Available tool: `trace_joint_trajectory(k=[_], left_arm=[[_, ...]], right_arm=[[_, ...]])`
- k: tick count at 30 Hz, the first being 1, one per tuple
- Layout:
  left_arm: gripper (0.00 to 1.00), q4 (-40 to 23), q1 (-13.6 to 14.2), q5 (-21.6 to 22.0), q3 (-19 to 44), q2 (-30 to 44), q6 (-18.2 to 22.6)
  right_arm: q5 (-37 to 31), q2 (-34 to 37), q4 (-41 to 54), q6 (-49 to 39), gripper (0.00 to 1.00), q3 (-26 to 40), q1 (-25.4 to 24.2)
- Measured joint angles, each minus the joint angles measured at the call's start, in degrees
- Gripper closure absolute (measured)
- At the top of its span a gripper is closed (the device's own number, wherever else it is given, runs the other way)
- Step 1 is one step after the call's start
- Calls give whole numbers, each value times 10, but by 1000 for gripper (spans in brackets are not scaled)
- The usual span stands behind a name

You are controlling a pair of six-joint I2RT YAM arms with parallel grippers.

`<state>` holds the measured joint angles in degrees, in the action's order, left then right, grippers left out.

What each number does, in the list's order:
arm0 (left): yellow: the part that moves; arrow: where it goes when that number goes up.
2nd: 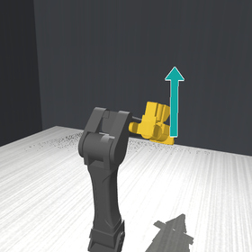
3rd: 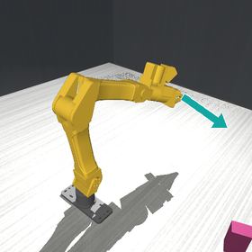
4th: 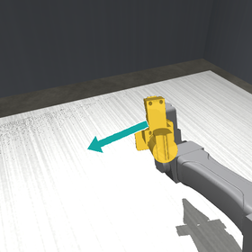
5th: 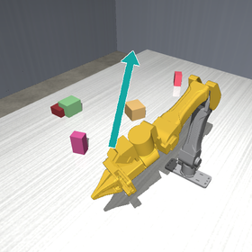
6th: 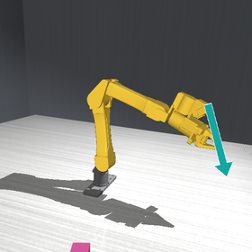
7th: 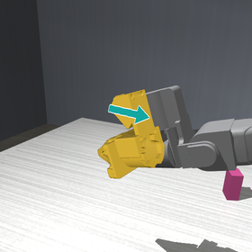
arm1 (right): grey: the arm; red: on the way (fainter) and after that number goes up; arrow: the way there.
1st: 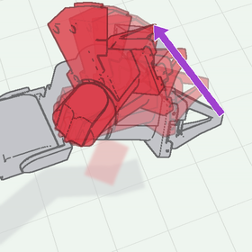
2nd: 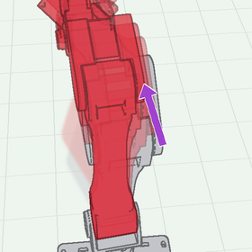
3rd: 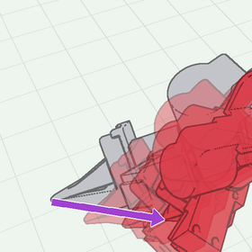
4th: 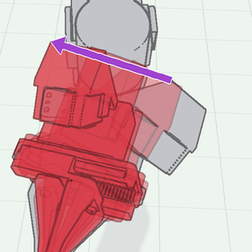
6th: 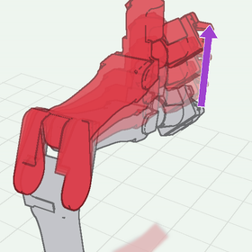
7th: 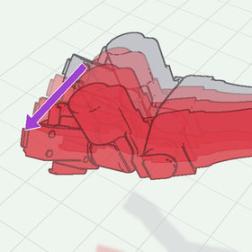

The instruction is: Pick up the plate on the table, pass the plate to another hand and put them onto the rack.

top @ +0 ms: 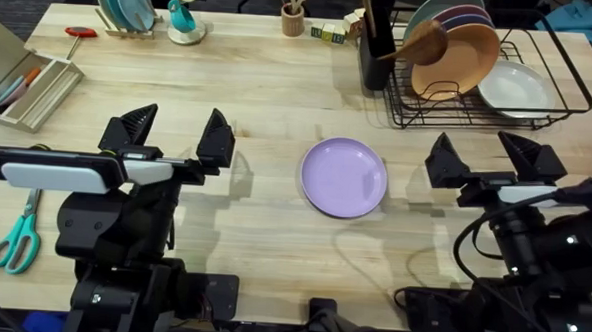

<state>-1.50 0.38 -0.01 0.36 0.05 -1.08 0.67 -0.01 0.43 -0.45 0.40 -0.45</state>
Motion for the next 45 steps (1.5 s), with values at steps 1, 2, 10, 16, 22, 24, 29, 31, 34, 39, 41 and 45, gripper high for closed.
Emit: trace_joint_trajectory(k=[1, 2, 10, 16, 22, 24, 29, 31, 34, 39, 41, 45], left_arm=[[8, 0, 0, 0, 0, 0, 0], [8, 0, 0, 0, 0, 0, 0], [8, 0, 0, 0, 0, 0, 0], [8, 0, 0, 0, 0, 0, 0], [8, -3, 0, 2, 1, 0, 0], [8, -23, 0, 2, 10, 0, 0], [8, -116, 0, 2, 93, 3, 0], [8, -143, 0, 2, 139, 11, 0], [8, -171, 0, 2, 207, 34, 0], [8, -193, 0, 2, 304, 102, 0], [8, -194, 0, 2, 332, 135, 0], [8, -198, 0, -3, 383, 202, 0]], right_arm=[[0, 0, 0, 0, 7, 0, 0], [0, 0, 0, 0, 7, 0, -1], [1, 0, 1, 0, 6, 0, -1], [1, 0, -2, -2, 6, 0, -1], [2, 0, -1, 1, 7, 1, -1], [2, 0, 8, 5, 7, 6, -1], [6, 8, 77, 7, 7, 80, -1], [6, 22, 102, 7, 7, 126, -1], [7, 52, 135, 8, 8, 199, -1], [7, 124, 165, 9, 7, 301, -1], [7, 156, 165, 9, 7, 334, -1], [18, 223, 166, 9, 7, 392, -2]])
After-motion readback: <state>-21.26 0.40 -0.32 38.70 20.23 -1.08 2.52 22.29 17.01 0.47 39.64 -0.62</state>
